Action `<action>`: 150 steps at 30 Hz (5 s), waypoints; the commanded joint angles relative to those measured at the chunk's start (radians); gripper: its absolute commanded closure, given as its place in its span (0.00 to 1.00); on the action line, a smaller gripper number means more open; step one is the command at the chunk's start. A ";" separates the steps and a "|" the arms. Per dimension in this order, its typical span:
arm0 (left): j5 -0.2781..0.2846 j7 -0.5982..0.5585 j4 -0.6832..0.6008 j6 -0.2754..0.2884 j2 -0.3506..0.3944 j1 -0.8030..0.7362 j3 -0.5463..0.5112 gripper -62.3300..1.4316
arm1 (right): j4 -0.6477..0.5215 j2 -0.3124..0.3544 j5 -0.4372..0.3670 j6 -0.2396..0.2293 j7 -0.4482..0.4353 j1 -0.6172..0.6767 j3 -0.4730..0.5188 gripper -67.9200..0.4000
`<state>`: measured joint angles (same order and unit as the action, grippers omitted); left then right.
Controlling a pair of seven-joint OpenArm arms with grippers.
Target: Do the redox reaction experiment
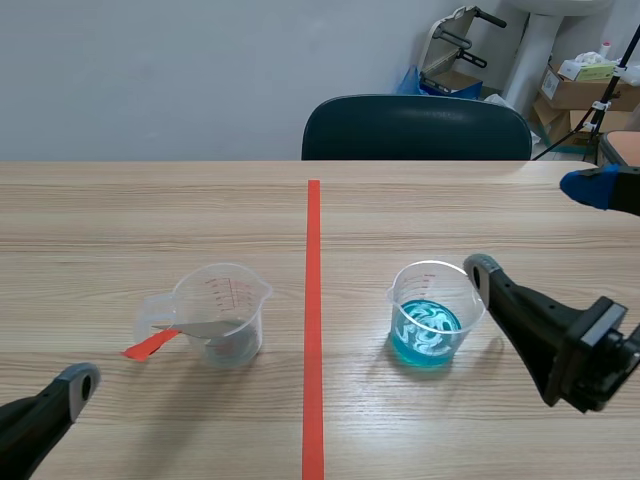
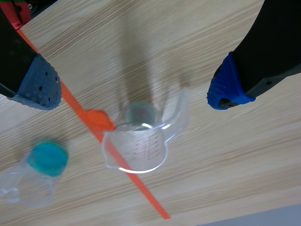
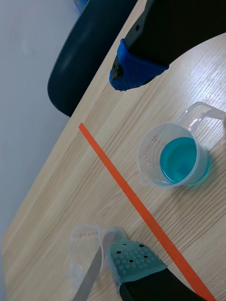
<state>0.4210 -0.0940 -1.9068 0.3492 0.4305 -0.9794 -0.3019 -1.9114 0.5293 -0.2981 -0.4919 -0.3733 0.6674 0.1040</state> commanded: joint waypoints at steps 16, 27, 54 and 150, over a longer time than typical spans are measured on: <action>0.009 -0.010 -0.224 0.005 -0.064 -0.073 -0.061 0.00 | 0.008 0.011 0.409 -0.077 0.019 -0.364 -0.461 0.00; 0.004 0.006 -0.224 0.005 -0.064 -0.107 -0.061 0.00 | 0.229 -0.033 0.543 -0.010 -0.018 -0.639 -0.829 0.00; 0.005 -0.022 -0.224 0.005 -0.064 -0.173 -0.082 0.00 | 0.485 -0.225 0.622 0.216 -0.116 -0.853 -1.074 0.13; 0.004 -0.022 -0.224 0.005 -0.064 -0.172 -0.082 0.00 | -0.046 -0.222 -0.159 0.061 0.784 -1.105 -0.901 0.98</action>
<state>0.4198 -0.1017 -2.1204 0.3523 0.3714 -1.1477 -0.3809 -1.9499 0.3077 -0.4534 -0.4381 0.4286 -0.4225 -0.8089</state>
